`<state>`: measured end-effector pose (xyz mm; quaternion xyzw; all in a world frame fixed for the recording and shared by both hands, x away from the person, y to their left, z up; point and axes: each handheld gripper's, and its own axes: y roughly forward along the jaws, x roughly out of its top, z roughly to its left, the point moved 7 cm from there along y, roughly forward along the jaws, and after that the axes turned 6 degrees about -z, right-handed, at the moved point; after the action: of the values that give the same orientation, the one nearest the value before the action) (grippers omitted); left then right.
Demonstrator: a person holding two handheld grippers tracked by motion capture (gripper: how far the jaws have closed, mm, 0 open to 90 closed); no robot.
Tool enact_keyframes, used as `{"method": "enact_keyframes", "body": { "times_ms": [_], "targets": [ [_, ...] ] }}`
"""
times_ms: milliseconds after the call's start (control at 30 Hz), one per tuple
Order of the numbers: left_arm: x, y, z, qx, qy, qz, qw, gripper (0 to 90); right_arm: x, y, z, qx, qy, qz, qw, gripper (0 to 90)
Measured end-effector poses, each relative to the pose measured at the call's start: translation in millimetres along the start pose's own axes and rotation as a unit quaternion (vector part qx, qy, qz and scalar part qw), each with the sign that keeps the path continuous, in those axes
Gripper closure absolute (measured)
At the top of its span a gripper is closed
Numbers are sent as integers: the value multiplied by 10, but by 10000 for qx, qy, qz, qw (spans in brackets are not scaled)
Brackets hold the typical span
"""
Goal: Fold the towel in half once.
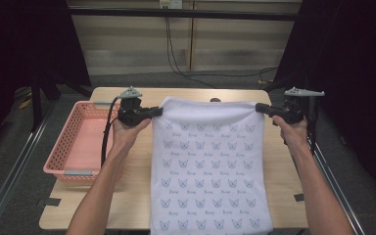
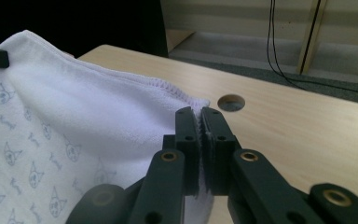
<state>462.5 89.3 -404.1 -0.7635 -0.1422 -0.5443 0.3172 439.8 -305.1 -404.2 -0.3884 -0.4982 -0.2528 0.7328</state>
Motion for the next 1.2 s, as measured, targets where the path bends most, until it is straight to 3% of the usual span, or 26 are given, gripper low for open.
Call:
{"method": "enact_keyframes", "body": {
  "times_ms": [233,333,367,500,600,633,833,900,967,1000,1033,1067,1133,1200],
  "targets": [
    [372,49,47,125,139,-161,9997,860,314,33,-115,-154,56,-85,9998,863],
    [544,20,21,238,321,-193,9990,862,489,33,-128,-161,56,-178,9997,863],
    [611,-11,3,240,422,-227,9986,862,530,30,-128,-155,45,-204,9997,863],
    [764,-139,-61,89,376,-495,9980,862,708,-4,-91,-141,-8,-338,9993,863],
    [618,-174,-115,-30,348,-394,9986,863,708,-63,-33,-100,29,-424,9990,863],
    [543,-191,-124,-7,419,-343,9985,863,655,-98,-3,-70,-4,-369,9993,863],
    [111,-365,-255,-187,377,-142,9990,862,258,-349,241,240,-94,-142,9996,863],
    [-11,-426,-336,-112,326,-50,9994,862,110,-446,346,353,-117,-96,9993,863],
    [-138,-485,-440,-127,498,104,9986,862,-47,-553,441,399,-143,22,9991,863],
    [-199,-523,-496,-212,380,130,9990,862,-126,-612,492,482,-121,37,9988,863],
    [-258,-568,-560,-359,385,154,9985,862,-215,-669,540,543,-93,93,9984,863],
    [-324,-609,-608,-318,494,180,9981,862,-311,-724,573,502,-110,184,9985,864],
    [-466,-697,-723,-423,372,234,9981,861,-497,-830,653,599,-105,373,9975,863],
    [-620,-786,-832,-491,438,268,9975,861,-672,-936,738,616,-177,610,9961,863]
  ]
}}
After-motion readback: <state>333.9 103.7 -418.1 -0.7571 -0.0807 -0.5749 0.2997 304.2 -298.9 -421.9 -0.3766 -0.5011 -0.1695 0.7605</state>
